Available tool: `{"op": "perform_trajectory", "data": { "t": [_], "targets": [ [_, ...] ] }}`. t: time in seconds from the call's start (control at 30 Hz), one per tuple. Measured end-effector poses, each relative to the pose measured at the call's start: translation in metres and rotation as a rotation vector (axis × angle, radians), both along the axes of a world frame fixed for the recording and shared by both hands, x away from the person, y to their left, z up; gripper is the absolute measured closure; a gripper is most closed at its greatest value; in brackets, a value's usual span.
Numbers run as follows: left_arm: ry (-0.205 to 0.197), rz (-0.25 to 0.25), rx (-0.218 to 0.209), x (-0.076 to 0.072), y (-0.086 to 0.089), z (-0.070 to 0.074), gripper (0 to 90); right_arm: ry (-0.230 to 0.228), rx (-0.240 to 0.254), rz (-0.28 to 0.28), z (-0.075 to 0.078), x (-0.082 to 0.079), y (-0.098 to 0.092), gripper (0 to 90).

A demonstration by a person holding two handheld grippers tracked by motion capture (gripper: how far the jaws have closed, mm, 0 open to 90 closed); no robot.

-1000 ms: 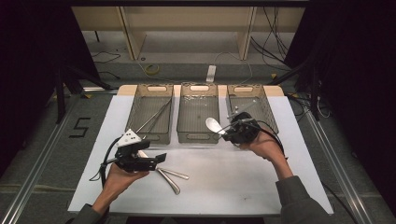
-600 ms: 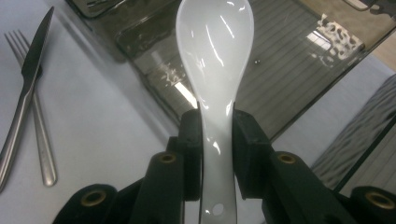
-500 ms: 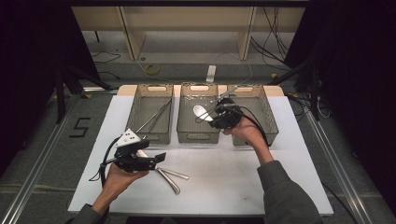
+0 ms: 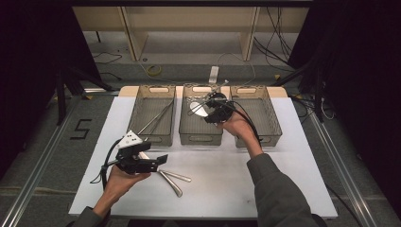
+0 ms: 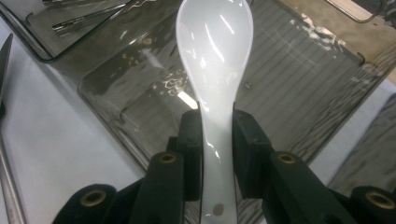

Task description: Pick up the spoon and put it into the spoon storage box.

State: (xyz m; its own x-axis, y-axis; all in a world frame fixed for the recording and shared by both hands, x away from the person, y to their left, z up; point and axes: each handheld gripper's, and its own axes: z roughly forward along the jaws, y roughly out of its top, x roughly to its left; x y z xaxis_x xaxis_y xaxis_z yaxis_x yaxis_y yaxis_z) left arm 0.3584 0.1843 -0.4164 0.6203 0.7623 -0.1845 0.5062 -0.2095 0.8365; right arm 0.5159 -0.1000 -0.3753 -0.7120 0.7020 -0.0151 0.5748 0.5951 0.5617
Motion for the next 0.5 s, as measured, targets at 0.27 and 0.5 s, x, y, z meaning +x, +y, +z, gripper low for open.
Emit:
{"op": "perform_trajectory", "data": {
  "t": [0.27,0.5],
  "targets": [
    [0.001,0.001,0.006,0.000,0.001,0.000,15.8,0.020,-0.003,-0.027,-0.009,0.008,0.006,75.3],
    [0.002,0.001,0.010,0.000,0.000,0.000,15.9,0.036,0.000,-0.057,-0.016,0.014,0.008,75.1]
  ]
}}
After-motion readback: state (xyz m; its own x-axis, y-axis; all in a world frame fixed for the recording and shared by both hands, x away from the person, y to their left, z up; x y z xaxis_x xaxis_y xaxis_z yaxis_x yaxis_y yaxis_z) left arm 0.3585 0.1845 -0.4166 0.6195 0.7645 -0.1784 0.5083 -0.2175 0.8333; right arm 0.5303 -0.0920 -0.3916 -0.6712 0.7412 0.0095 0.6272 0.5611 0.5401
